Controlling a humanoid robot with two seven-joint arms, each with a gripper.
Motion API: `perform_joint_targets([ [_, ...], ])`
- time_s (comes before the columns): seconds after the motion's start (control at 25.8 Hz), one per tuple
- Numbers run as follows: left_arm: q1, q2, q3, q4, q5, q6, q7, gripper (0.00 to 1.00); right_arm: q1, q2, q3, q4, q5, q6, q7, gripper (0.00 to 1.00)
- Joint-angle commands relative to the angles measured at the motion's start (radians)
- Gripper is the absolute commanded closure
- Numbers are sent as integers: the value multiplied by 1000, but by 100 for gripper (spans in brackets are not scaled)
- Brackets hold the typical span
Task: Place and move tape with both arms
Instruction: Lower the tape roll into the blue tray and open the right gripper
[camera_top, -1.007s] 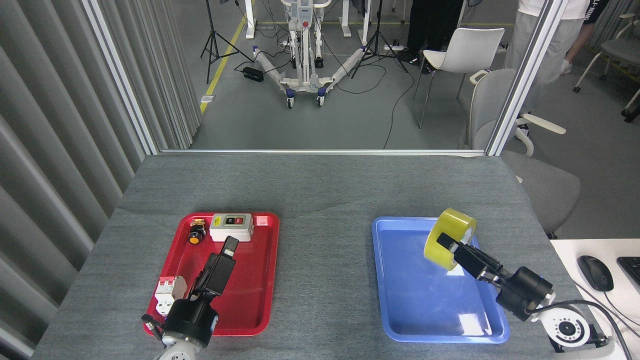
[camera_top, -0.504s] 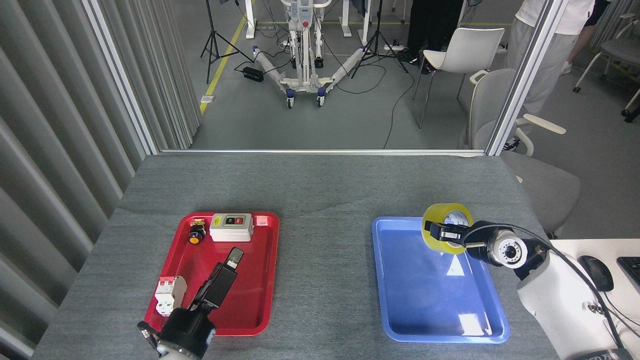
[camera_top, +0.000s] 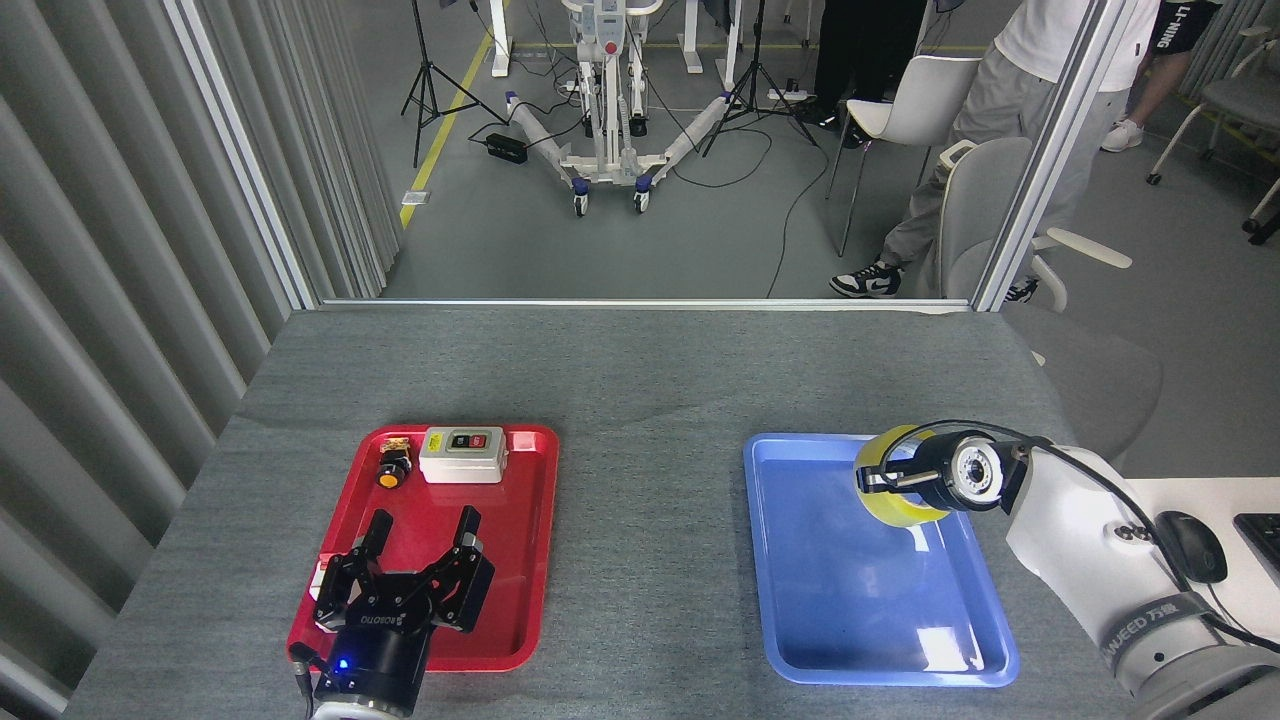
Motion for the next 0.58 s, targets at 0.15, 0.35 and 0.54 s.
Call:
perform_joint_targets([
  [0.15,15,13,-10,8,-93,8,-157,0,9,7,43,-7,-33,-120,90,84],
  [0.35,-2,35,-10,28,-98,10,-181,0,38,6,46,-20,-33,-119,123,84],
  [0.54,-92,28,34,178,-96,8,-166,0,47,9,46,-29,-33,-114,128,84],
])
